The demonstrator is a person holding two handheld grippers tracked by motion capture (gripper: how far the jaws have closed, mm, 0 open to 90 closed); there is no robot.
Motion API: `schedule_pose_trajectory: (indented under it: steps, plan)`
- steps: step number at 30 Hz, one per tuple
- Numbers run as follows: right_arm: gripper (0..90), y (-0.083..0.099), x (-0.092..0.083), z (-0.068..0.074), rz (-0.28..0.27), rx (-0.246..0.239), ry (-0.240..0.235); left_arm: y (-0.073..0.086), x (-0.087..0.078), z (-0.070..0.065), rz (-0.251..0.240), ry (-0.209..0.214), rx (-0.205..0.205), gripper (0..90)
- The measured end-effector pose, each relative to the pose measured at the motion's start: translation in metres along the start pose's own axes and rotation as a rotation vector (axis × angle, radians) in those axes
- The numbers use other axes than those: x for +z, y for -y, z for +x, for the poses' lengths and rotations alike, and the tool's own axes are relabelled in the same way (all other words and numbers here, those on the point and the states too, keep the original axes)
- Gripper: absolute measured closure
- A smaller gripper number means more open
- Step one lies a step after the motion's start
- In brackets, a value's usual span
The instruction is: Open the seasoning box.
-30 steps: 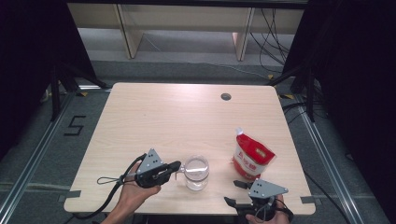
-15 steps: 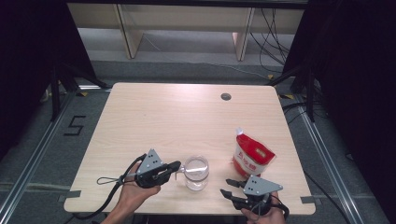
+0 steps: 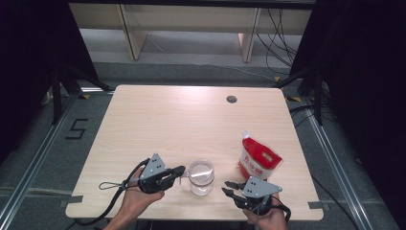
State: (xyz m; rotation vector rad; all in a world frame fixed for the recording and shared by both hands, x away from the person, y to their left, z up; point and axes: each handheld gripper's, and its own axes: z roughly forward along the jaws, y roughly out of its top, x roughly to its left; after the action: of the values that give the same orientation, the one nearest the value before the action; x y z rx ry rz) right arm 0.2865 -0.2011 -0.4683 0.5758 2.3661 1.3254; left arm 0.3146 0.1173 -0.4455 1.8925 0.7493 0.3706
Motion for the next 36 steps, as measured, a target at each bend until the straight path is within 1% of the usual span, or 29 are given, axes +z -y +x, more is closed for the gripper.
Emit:
schedule_pose_trajectory:
  steps: [1,3,4,6,7,9,11,13,14,16,17,20,22,24,25,27,29,30,33,34,35,36]
  plan:
    - [79.1,-0.003,0.001,0.0,0.0,-0.016,0.001,0.0,0.0,0.0,0.002,0.0,0.002,87.9]
    - [80.0,-0.004,0.002,0.0,-0.008,-0.019,0.006,0.0,-0.001,0.0,0.002,-0.001,0.005,87.9]
    - [80.1,-0.005,0.003,-0.001,-0.001,-0.024,-0.007,0.0,-0.001,0.0,0.001,0.0,0.004,87.9]
    - [81.1,-0.006,0.004,0.0,0.0,-0.02,-0.008,0.0,-0.001,0.0,-0.001,0.003,0.006,87.9]
    - [81.2,-0.007,0.005,0.0,0.001,-0.027,-0.008,0.0,-0.001,0.0,-0.001,0.003,0.006,87.9]
    - [82.8,-0.009,0.005,0.0,0.0,-0.026,-0.008,0.0,-0.001,0.0,-0.002,0.004,0.011,87.9]
    - [84.5,-0.01,0.007,0.0,-0.009,-0.027,-0.01,0.001,0.0,-0.001,-0.011,0.004,-0.018,87.9]
    - [85.1,-0.011,0.007,-0.001,-0.015,-0.027,-0.004,0.001,0.0,-0.001,-0.009,0.004,-0.016,87.9]
    - [85.9,-0.011,0.008,-0.002,-0.006,-0.019,0.0,0.001,0.0,-0.001,-0.009,0.006,-0.017,87.9]
    - [86.3,-0.011,0.01,-0.003,-0.002,-0.024,-0.006,0.002,0.0,-0.001,-0.008,0.003,-0.013,87.9]
    - [86.4,-0.012,0.011,-0.003,-0.011,-0.012,-0.006,0.002,0.0,-0.001,0.0,0.0,-0.011,87.9]
    - [86.5,-0.013,0.011,-0.003,-0.011,-0.01,-0.002,0.003,0.0,0.0,-0.001,0.004,-0.01,87.9]
    - [86.5,-0.016,0.012,-0.003,-0.026,-0.022,-0.007,0.003,0.0,0.0,-0.004,0.004,-0.015,87.8]
    - [86.5,-0.018,0.012,-0.003,-0.026,-0.019,-0.011,0.003,0.0,0.001,-0.003,0.007,-0.012,87.8]
    - [86.5,-0.018,0.013,-0.003,-0.026,-0.028,-0.011,0.003,0.0,0.001,0.001,0.007,-0.01,87.8]
    - [86.6,-0.02,0.014,-0.002,-0.031,-0.021,-0.016,0.003,0.0,0.001,0.003,0.001,-0.008,87.8]
    - [86.7,-0.022,0.016,-0.003,-0.036,-0.028,-0.019,0.004,0.001,0.001,0.003,0.005,-0.012,87.8]
    - [86.8,-0.023,0.017,-0.002,-0.043,-0.018,-0.023,0.004,0.001,0.0,0.003,0.003,-0.019,87.7]
    - [87.1,-0.024,0.017,-0.002,-0.054,-0.008,-0.022,0.004,0.001,0.0,0.0,0.005,-0.018,87.6]
    - [87.1,-0.025,0.018,0.0,-0.055,0.002,-0.026,0.004,0.001,0.001,-0.002,0.004,-0.007,87.6]
    - [87.1,-0.026,0.019,0.0,-0.066,-0.012,-0.032,0.003,0.001,0.002,-0.001,0.008,0.009,87.2]
    - [87.1,-0.027,0.02,0.0,-0.074,-0.007,-0.036,0.003,0.001,0.002,-0.002,0.007,0.007,87.2]
